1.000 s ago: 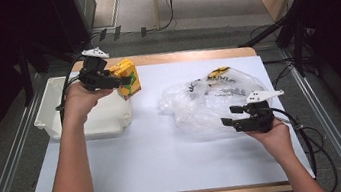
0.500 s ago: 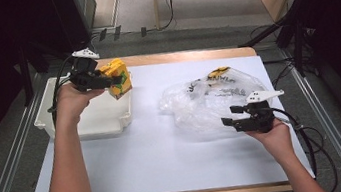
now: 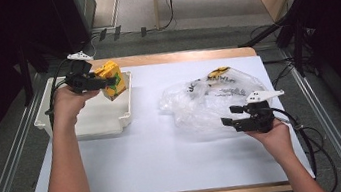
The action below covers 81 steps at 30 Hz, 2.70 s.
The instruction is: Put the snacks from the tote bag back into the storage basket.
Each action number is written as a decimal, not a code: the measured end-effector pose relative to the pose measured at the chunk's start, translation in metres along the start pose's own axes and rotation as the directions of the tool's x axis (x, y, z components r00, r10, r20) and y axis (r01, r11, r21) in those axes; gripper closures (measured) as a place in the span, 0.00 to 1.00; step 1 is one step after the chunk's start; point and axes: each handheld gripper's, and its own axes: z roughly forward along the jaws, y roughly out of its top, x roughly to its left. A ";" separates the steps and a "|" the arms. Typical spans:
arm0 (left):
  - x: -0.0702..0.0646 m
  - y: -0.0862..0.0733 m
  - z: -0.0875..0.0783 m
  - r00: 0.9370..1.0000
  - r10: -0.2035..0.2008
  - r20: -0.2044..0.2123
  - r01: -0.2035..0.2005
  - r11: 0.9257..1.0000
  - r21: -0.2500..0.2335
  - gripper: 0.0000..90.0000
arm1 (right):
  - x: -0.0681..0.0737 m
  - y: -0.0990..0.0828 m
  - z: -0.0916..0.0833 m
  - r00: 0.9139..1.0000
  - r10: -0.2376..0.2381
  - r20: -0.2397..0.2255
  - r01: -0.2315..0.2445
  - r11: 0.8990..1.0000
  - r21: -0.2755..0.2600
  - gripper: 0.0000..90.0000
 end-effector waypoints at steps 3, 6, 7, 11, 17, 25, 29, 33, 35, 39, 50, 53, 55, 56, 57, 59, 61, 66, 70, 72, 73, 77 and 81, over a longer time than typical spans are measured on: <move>0.004 -0.003 0.003 1.000 -0.011 -0.008 0.011 1.000 0.002 0.58 | 0.000 0.000 0.000 1.000 0.002 0.001 -0.002 1.000 -0.002 0.43; 0.008 -0.006 0.005 1.000 -0.030 -0.011 0.030 1.000 0.006 0.58 | 0.000 0.000 0.000 1.000 0.000 0.001 0.000 1.000 -0.002 0.43; 0.010 -0.007 0.006 0.999 -0.038 -0.003 0.038 0.999 0.011 0.58 | 0.000 0.000 0.000 1.000 -0.002 0.001 0.002 1.000 -0.002 0.43; 0.014 -0.010 0.009 0.999 -0.045 -0.009 0.046 0.999 0.015 0.58 | 0.000 0.000 0.000 1.000 -0.005 0.003 0.005 1.000 -0.001 0.43; 0.018 -0.015 0.018 0.999 -0.047 -0.014 0.047 0.999 0.014 0.58 | 0.001 -0.001 -0.001 1.000 -0.005 0.006 0.005 1.000 0.005 0.43; 0.025 -0.024 0.028 0.997 -0.063 -0.036 0.063 0.998 -0.005 0.58 | 0.001 -0.003 -0.003 1.000 -0.005 0.010 0.005 1.000 0.002 0.43; 0.027 -0.028 0.034 0.997 -0.065 -0.046 0.066 0.998 0.010 0.58 | 0.001 -0.003 -0.003 1.000 -0.003 0.011 0.003 1.000 0.003 0.43; 0.028 -0.030 0.041 0.996 -0.074 -0.051 0.075 0.997 0.018 0.58 | 0.001 -0.003 -0.004 1.000 -0.001 0.011 0.001 1.000 0.005 0.43; 0.029 -0.031 0.043 0.996 -0.074 -0.049 0.075 0.997 0.015 0.58 | 0.001 -0.004 -0.004 1.000 -0.004 0.011 0.004 1.000 0.006 0.43; 0.027 -0.033 0.049 0.996 -0.063 -0.064 0.065 0.998 0.023 0.58 | 0.001 -0.004 -0.004 1.000 -0.004 0.011 0.003 1.000 0.006 0.43; 0.023 -0.037 0.065 0.996 -0.052 -0.067 0.053 0.998 0.024 0.58 | 0.001 -0.004 -0.004 1.000 -0.004 0.012 0.004 1.000 0.007 0.43; 0.021 -0.037 0.068 0.997 -0.035 -0.074 0.037 0.999 0.023 0.58 | 0.001 -0.004 -0.004 1.000 -0.007 0.012 0.007 1.000 0.006 0.43; 0.020 -0.038 0.070 0.997 -0.029 -0.067 0.030 0.999 0.013 0.58 | 0.000 -0.004 -0.004 1.000 -0.007 0.012 0.007 1.000 0.006 0.43; 0.020 -0.038 0.070 0.997 -0.026 -0.068 0.027 1.000 0.011 0.58 | 0.000 -0.004 -0.004 1.000 -0.007 0.012 0.007 1.000 0.007 0.43; 0.020 -0.039 0.071 0.997 -0.026 -0.068 0.026 1.000 0.010 0.58 | 0.001 -0.004 -0.004 1.000 -0.007 0.011 0.007 1.000 0.006 0.43; 0.020 -0.040 0.071 0.998 -0.016 -0.067 0.016 1.000 0.005 0.58 | 0.001 -0.004 -0.004 1.000 -0.007 0.010 0.006 1.000 0.006 0.43; 0.019 -0.041 0.071 0.998 0.003 -0.064 -0.002 1.000 0.010 0.57 | 0.001 -0.004 -0.003 1.000 -0.006 0.011 0.006 1.000 0.009 0.43; 0.021 -0.043 0.070 0.999 -0.017 -0.051 0.017 1.000 0.007 0.56 | 0.001 -0.004 -0.004 1.000 -0.010 0.012 0.010 1.000 0.008 0.43; 0.019 -0.042 0.070 0.999 0.005 -0.054 -0.003 1.000 0.023 0.55 | 0.001 -0.004 -0.004 1.000 -0.008 0.013 0.008 1.000 0.009 0.43; 0.020 -0.042 0.069 0.999 -0.023 -0.042 0.024 0.999 0.021 0.52 | 0.001 -0.005 -0.004 1.000 -0.009 0.010 0.009 1.000 0.009 0.43; 0.021 -0.043 0.068 0.999 -0.035 -0.035 0.036 0.999 0.022 0.51 | 0.001 -0.005 -0.004 1.000 -0.009 0.011 0.008 1.000 0.010 0.43; 0.022 -0.043 0.064 0.997 -0.061 -0.038 0.062 0.998 0.029 0.45 | 0.001 -0.005 -0.005 1.000 -0.008 0.010 0.007 1.000 0.008 0.43; 0.020 -0.043 0.059 0.997 -0.061 -0.047 0.063 0.998 0.024 0.45 | 0.002 -0.005 -0.005 1.000 -0.009 0.009 0.008 1.000 0.008 0.43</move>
